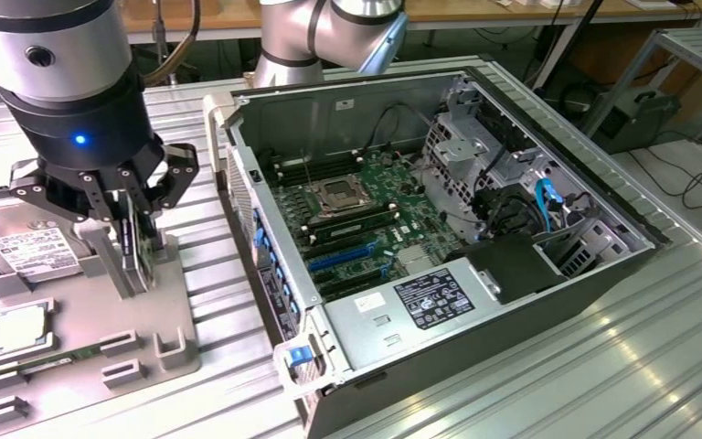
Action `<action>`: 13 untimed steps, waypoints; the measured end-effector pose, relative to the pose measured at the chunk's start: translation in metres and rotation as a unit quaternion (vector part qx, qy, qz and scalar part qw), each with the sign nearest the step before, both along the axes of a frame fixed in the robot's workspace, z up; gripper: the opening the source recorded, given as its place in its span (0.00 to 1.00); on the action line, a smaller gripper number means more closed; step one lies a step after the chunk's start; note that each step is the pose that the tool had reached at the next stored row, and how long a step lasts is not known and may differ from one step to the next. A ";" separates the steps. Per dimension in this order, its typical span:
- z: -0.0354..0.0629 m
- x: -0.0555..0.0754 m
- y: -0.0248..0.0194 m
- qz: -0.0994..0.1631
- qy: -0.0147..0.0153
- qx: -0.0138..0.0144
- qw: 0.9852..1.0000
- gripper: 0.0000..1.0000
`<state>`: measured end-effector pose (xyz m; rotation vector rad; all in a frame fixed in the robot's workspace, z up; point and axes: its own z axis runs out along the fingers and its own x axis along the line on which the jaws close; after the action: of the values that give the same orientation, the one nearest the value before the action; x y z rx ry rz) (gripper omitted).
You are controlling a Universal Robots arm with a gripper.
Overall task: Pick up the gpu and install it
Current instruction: 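Pick up the gpu and move the gpu toward the slot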
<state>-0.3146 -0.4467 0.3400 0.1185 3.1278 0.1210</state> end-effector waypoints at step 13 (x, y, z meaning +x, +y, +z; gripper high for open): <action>0.0127 0.000 0.0000 0.000 0.000 0.000 1.000 0.28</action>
<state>-0.3146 -0.4467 0.3527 0.1185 3.1278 0.1218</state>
